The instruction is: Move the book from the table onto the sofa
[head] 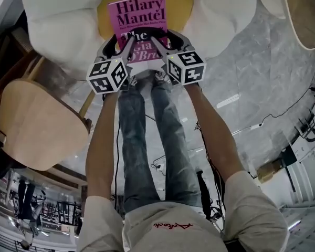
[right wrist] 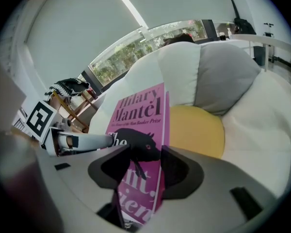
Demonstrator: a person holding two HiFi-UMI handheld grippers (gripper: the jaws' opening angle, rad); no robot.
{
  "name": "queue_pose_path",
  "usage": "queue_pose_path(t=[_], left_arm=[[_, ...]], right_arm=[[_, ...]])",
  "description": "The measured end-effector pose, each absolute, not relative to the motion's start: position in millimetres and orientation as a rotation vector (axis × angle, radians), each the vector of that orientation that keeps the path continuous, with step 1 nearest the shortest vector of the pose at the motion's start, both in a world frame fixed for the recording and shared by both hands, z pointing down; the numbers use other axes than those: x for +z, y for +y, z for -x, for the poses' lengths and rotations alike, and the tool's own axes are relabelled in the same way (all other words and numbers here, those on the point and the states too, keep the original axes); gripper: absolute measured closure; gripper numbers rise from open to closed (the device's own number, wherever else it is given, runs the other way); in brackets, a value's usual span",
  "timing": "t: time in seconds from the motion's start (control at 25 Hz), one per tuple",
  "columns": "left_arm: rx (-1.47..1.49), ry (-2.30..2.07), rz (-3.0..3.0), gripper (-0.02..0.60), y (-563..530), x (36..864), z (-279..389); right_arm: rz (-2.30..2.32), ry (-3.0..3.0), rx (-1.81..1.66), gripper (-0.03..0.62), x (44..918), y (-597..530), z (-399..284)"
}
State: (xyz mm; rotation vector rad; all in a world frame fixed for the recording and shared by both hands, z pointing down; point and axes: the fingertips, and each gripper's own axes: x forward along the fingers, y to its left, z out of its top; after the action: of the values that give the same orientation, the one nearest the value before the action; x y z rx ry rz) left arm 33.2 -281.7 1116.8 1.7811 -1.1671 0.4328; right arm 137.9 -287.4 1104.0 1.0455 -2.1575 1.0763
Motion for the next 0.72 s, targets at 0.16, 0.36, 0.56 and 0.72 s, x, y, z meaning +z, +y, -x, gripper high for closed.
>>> queue_pose_path(t=[0.16,0.36,0.56,0.72], left_arm=[[0.448,-1.170,-1.757,0.327,-282.6,1135.3,-35.9],[0.447,-1.169,-1.728,0.327,-281.7,1158.6,-31.9],[0.467,-1.146,-1.717,0.327,-284.6,1181.4,-35.7],[0.492,-1.142,-1.716,0.331,-285.5,1188.1,-33.2]], right_arm=[[-1.036,-2.134,1.090,0.390,1122.7,-289.3,-140.2],[-1.018,-2.120,1.093,0.390,1144.9,-290.1,-135.7],[-1.013,-2.099,1.111,0.390,1168.3,-291.8,-140.0],[-0.997,-2.088,1.116,0.390,1175.2,-290.4,-137.8]])
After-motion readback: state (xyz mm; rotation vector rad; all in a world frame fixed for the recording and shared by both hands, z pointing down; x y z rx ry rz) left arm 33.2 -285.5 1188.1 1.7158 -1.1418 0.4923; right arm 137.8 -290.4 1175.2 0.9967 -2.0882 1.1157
